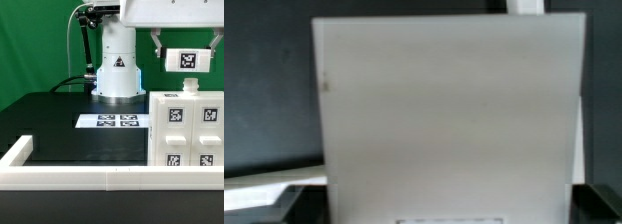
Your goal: Assemble cabinet
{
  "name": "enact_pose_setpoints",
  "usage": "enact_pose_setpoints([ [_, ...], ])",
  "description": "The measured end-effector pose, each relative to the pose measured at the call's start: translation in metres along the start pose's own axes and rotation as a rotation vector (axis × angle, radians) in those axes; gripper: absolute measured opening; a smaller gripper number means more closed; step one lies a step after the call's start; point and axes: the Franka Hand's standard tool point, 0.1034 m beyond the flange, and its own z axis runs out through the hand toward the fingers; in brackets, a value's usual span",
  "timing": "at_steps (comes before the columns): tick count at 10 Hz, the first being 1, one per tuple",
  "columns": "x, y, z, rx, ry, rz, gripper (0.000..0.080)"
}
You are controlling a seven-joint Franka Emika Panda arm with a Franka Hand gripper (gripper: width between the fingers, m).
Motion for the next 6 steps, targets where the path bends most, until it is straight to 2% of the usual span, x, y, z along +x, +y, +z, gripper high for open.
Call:
enact_pose_setpoints([
  [2,-0.007,0.003,0.014,-0.004,-0.007,-0.025,0.0563],
  [6,-0.001,-0.009,0.015,-0.001,0.004,-0.041,0.0563],
])
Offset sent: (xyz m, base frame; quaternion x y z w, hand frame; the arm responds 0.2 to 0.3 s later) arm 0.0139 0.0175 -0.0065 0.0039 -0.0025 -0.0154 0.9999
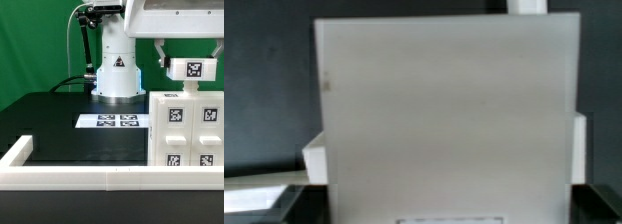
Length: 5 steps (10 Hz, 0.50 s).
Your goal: Assemble cabinet
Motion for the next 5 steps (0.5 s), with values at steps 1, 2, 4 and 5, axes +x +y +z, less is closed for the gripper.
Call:
enact_pose_setpoints([
  [1,0.0010,-0.0013,0.0004,0.000,0.002,-0.002,0.0563],
  [2,0.0036,-0.0021,0.0010,0.001,0.008,-0.005,0.0563],
  [4,0.0056,-0.0007,0.0065,-0.002,0.008,-0.027,0.0563],
  [5,0.0065,-0.0004,0.0097,-0.003,0.007,-0.046,0.0563],
])
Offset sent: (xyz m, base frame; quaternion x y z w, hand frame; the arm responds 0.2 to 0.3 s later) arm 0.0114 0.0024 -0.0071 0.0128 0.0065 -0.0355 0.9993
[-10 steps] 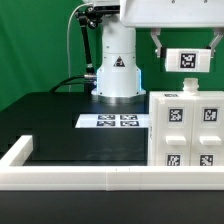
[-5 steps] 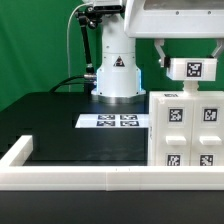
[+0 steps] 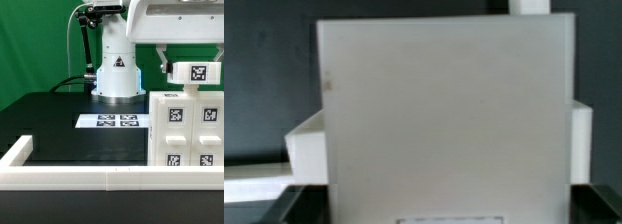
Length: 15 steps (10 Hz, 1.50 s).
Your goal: Assemble cabinet
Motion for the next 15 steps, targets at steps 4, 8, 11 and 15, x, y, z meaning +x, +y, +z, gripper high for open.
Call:
enact_pose_setpoints([
  [4,0.0038,-0.0002,0.0013,0.002,0.020,-0.022,0.0563],
  [8,0.0037,-0.0001,0.0017,0.001,0.019,-0.022,0.0650],
  [11,0.0037,-0.0001,0.0019,0.001,0.019,-0.022,0.0792],
  [15,0.0004,0.0043,0.0013,0.019,0.141,-0.029,0.0796],
])
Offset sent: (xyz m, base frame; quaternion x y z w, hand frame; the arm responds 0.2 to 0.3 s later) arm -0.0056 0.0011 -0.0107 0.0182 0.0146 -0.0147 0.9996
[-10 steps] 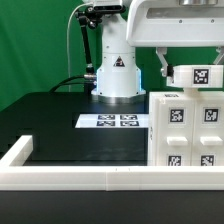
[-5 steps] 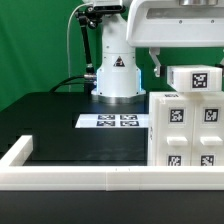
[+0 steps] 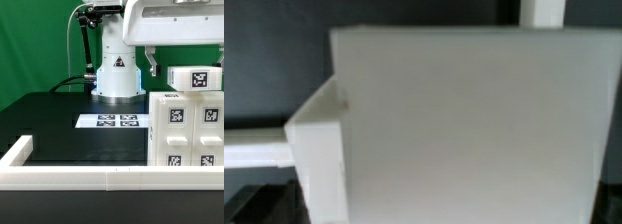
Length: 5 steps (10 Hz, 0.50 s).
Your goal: Assemble cabinet
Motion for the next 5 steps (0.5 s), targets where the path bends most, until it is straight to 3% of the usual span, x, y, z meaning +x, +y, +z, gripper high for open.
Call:
enact_pose_setpoints([
  [5,0.0075,-0.0015,-0.0029,-0.001,-0.004,0.001,0.0758],
])
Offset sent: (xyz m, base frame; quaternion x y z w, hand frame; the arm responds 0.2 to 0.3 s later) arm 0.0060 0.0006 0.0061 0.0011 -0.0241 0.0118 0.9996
